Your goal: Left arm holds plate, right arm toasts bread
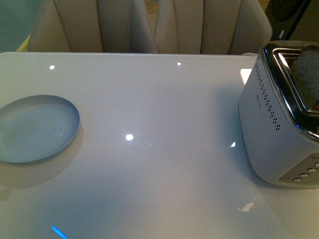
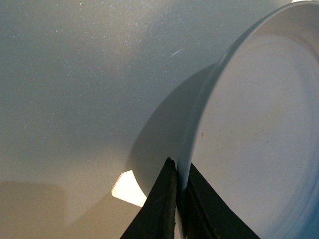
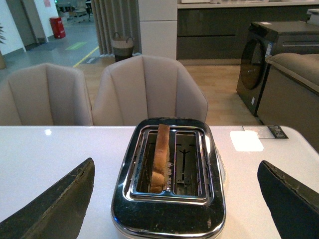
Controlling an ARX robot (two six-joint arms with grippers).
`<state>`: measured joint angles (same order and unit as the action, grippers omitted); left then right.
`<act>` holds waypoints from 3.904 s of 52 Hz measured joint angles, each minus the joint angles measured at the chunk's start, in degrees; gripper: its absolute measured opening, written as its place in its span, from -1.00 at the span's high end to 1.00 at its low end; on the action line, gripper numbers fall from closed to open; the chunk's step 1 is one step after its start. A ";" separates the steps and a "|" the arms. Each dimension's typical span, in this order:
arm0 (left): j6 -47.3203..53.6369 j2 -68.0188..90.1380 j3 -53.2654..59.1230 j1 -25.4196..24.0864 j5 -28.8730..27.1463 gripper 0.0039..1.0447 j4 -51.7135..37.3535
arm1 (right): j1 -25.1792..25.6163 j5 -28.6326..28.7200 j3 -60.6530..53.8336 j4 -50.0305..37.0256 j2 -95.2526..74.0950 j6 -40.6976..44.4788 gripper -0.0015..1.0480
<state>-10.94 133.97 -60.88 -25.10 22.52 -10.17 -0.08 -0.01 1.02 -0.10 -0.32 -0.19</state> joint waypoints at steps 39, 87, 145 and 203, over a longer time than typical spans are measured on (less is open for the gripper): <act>0.72 -3.89 1.07 1.03 -1.36 -0.57 -1.09 | 0.00 0.00 0.00 0.00 0.00 0.02 -0.83; -10.45 -58.21 15.50 23.96 -20.37 -0.71 -3.78 | 0.00 0.00 0.00 0.00 0.00 0.02 -0.83; 10.14 -96.63 57.61 25.07 -22.53 0.94 -23.39 | 0.00 0.00 0.00 0.00 0.00 0.00 -0.83; 10.29 -124.76 60.13 25.07 -22.56 0.94 0.96 | 0.00 0.00 0.00 0.02 0.00 0.02 -0.83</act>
<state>-0.64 9.21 -0.75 -0.03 -0.03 -9.21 -0.08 -0.01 1.02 -0.08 -0.32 -0.16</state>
